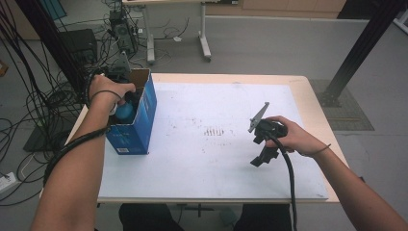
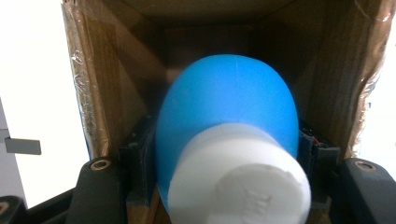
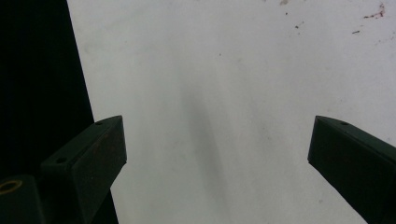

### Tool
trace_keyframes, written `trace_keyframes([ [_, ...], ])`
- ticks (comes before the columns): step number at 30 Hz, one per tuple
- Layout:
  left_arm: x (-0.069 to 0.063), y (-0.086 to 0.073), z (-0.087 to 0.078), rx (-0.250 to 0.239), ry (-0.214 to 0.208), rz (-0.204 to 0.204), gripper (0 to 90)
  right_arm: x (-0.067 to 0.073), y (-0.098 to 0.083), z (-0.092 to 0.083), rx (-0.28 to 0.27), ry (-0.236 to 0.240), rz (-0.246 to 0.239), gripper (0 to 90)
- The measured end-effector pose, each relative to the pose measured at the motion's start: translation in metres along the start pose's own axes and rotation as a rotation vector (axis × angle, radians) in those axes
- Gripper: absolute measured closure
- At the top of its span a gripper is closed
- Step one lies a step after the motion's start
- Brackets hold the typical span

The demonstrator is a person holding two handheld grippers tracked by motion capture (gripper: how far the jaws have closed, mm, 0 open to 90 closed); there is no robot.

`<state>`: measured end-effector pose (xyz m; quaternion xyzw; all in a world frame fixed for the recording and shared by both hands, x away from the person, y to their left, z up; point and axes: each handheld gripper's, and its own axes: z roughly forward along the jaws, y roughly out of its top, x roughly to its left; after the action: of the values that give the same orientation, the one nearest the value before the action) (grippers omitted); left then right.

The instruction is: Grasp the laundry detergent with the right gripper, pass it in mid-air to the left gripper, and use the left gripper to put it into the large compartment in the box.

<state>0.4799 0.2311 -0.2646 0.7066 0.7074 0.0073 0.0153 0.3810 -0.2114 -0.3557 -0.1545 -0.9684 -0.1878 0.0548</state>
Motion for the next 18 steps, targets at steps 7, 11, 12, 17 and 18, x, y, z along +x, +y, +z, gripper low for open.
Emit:
trace_keyframes([
  [7, 0.0005, 0.0, 0.0002, 0.001, -0.004, -0.008, 36.8, -0.0014, -0.0023, 0.001, 0.003, -0.001, 0.006, 4.3],
  [11, -0.0005, 0.0002, 0.0003, 0.004, -0.001, -0.007, 36.7, -0.0012, -0.003, 0.001, 0.001, 0.0, 0.006, 4.3],
  [12, -0.0009, 0.0003, 0.0005, 0.003, -0.001, -0.009, 36.7, -0.0012, -0.003, 0.0009, 0.0, -0.001, 0.006, 4.3],
  [17, -0.0011, 0.0007, 0.0005, 0.007, -0.002, -0.009, 36.7, -0.0014, -0.0033, 0.0008, 0.001, 0.001, 0.009, 4.3],
  [18, -0.0008, 0.0008, 0.0006, 0.008, -0.003, -0.01, 36.6, -0.0014, -0.0033, 0.0007, 0.002, 0.0, 0.008, 4.3],
])
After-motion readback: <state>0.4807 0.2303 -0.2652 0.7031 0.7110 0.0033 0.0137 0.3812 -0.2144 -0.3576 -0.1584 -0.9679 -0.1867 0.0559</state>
